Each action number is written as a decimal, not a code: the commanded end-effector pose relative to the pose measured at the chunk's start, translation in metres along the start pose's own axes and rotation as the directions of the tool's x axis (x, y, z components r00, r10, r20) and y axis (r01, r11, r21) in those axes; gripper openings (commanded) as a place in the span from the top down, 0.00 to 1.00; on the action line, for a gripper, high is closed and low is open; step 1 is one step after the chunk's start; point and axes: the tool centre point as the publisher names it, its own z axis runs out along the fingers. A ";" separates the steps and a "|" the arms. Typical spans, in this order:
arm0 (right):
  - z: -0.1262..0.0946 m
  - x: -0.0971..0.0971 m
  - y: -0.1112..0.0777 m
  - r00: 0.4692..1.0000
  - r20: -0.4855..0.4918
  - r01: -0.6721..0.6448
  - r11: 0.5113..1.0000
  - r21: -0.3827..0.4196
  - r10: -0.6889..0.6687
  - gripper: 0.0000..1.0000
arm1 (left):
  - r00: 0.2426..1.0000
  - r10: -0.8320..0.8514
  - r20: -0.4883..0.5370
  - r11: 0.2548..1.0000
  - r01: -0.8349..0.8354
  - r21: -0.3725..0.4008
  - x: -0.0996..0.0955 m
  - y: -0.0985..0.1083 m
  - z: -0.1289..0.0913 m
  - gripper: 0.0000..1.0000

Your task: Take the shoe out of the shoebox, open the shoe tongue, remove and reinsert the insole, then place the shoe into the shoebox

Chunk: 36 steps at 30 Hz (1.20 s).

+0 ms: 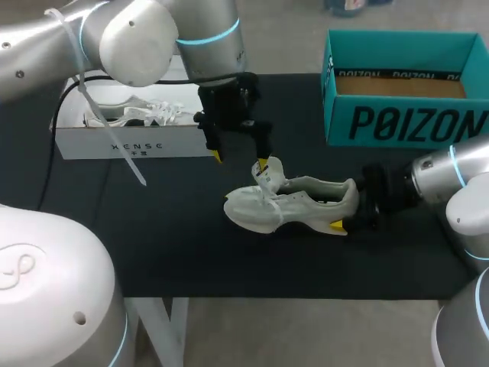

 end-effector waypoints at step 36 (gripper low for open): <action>0.000 0.001 -0.003 1.000 0.001 -0.001 1.000 0.004 0.001 1.00 | -0.045 0.995 -0.091 -0.049 -0.998 -0.048 0.064 -0.045 0.016 1.00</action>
